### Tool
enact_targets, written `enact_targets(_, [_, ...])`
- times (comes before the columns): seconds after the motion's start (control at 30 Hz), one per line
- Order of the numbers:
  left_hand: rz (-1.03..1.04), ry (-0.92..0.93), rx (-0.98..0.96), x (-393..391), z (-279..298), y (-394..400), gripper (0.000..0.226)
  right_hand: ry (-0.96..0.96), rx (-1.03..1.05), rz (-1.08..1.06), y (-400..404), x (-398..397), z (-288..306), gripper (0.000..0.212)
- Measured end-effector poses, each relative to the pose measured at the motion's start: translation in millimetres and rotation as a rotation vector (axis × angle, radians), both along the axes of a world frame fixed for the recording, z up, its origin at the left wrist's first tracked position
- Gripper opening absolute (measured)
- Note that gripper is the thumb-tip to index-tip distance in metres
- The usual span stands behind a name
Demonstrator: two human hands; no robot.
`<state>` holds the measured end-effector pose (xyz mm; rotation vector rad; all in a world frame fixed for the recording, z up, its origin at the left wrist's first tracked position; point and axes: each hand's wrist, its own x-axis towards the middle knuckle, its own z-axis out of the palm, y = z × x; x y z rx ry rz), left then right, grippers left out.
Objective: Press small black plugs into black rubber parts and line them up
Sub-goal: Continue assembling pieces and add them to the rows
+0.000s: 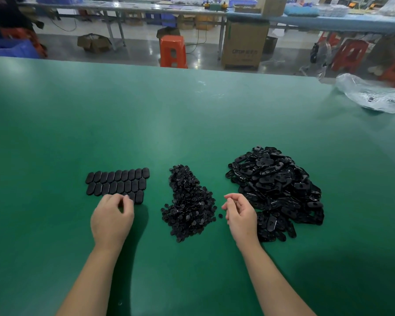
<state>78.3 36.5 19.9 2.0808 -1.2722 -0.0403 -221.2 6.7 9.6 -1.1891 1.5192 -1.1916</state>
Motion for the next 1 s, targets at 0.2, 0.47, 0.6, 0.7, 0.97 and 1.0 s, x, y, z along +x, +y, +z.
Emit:
enact_targets(0.2, [-0.395, 0.049, 0.158, -44, -3, -20, 0.018, 0.009, 0.009, 0.003, 0, -1, -2, 0.019])
enact_targets(0.47, [-0.419, 0.106, 0.118, -45, -14, -22, 0.012, 0.042, 0.03, 0.023, 0, 1, 1, 0.019])
enact_targets(0.6, [-0.399, 0.13, 0.095, -46, -15, -23, 0.007, 0.142, 0.075, 0.097, -3, 3, 6, 0.016])
enact_targets(0.7, [-0.402, 0.126, 0.089, -46, -16, -24, 0.006, 0.121, 0.114, 0.138, -6, -3, 12, 0.016])
enact_targets(0.97, [-0.414, 0.009, 0.079, -48, -19, -25, 0.004, 1.058, 0.096, 0.15, -18, -55, 36, 0.023])
enact_targets(1.0, [-0.413, 0.001, 0.079, -48, -19, -25, 0.004, 1.115, 0.119, 0.147, -20, -61, 37, 0.024])
